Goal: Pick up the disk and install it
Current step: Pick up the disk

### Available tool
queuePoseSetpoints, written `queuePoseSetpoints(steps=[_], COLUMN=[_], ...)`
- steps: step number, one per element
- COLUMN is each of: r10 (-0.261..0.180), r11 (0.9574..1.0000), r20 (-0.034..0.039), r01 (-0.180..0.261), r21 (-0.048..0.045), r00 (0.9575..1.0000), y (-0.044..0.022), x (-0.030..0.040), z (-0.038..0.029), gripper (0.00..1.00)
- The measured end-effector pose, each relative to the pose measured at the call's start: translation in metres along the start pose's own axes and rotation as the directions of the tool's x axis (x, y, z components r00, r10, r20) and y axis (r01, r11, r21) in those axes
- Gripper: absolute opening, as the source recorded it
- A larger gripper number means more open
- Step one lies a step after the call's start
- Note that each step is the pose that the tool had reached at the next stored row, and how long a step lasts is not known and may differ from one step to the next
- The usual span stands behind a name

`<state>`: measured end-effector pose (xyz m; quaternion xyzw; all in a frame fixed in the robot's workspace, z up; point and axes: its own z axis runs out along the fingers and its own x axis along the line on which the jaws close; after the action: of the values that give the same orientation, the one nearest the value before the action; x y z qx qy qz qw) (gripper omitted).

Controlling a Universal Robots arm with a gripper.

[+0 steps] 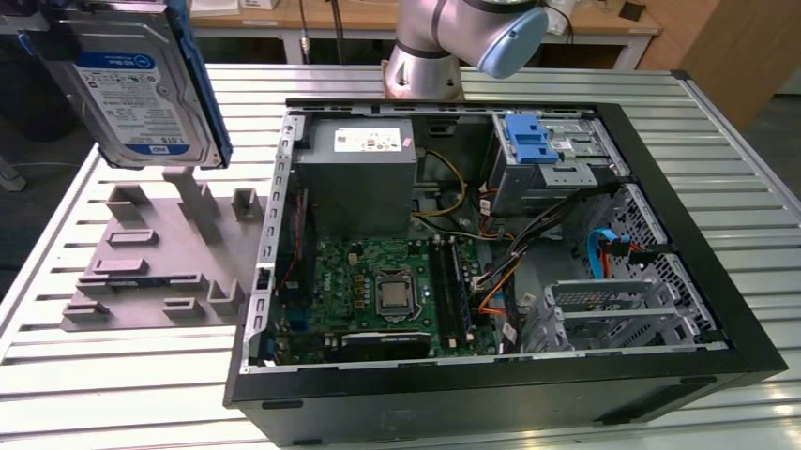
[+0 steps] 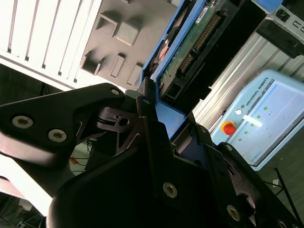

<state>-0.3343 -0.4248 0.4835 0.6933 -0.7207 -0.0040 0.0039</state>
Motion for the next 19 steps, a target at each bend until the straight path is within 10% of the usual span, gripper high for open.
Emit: queuePoseSetpoints(steps=[19], r10=[0.000], r11=[1.0000], r20=[0.0000], r01=[0.000], r21=[0.0000], r00=[1.0000], y=[-0.0233], x=[0.0076], z=[0.0008], gripper=[0.36])
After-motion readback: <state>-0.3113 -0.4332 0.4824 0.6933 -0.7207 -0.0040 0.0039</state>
